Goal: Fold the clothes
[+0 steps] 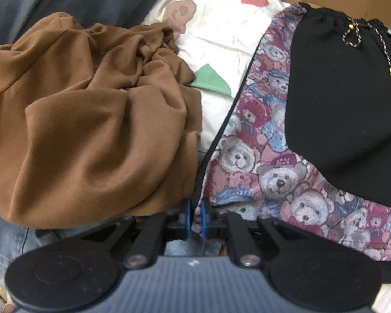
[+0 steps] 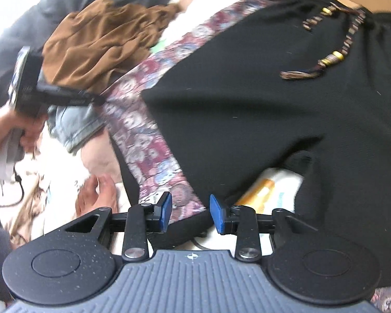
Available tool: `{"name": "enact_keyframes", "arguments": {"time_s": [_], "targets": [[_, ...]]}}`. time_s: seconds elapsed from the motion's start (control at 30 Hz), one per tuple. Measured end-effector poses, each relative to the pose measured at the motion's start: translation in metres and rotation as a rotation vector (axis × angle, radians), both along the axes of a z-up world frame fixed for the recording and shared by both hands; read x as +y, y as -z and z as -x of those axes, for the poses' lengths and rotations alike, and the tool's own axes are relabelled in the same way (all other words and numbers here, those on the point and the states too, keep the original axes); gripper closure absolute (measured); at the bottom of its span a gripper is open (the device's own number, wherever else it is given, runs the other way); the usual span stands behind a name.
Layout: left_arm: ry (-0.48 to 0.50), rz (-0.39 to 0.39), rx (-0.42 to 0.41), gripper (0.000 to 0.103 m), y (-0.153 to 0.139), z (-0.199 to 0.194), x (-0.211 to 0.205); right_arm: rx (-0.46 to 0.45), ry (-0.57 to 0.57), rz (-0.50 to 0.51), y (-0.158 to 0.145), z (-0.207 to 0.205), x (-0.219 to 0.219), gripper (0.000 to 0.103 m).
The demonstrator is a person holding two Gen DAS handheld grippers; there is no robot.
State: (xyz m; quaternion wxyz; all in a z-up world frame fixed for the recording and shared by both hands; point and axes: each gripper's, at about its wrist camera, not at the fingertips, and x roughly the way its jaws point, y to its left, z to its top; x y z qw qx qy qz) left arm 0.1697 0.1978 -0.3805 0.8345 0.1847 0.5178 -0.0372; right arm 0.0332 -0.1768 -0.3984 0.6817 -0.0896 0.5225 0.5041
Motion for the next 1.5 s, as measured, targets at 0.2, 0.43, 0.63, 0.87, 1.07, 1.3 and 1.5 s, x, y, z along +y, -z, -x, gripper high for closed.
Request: {"name": "enact_keyframes", "arguments": {"time_s": [0.2,0.43,0.63,0.87,1.07,1.3,1.5], "targets": [[-0.003,0.003,0.009,0.094,0.001,-0.006,0.001,-0.078,-0.12,0.002,0.0,0.023,0.019,0.061],[-0.022,0.017,0.0,0.094,0.0,-0.007,0.003,-0.22,-0.21,0.021,0.002,0.05,0.03,0.047],[-0.017,0.017,0.0,0.094,0.0,-0.008,0.003,-0.368,-0.266,0.076,0.009,0.073,0.034,0.047],[-0.016,0.022,0.0,0.094,-0.001,-0.01,0.004,-0.423,-0.213,0.061,0.005,0.064,0.028,0.06],[-0.015,0.025,0.0,0.094,-0.002,-0.009,0.005,-0.343,-0.199,0.03,0.008,0.053,0.026,0.101],[-0.02,0.024,-0.005,0.095,-0.004,-0.007,0.006,-0.238,-0.264,-0.01,0.009,0.059,0.023,0.103],[-0.029,0.023,-0.002,0.095,-0.006,-0.005,0.008,-0.153,-0.274,-0.004,0.015,0.06,0.023,0.103]]}}
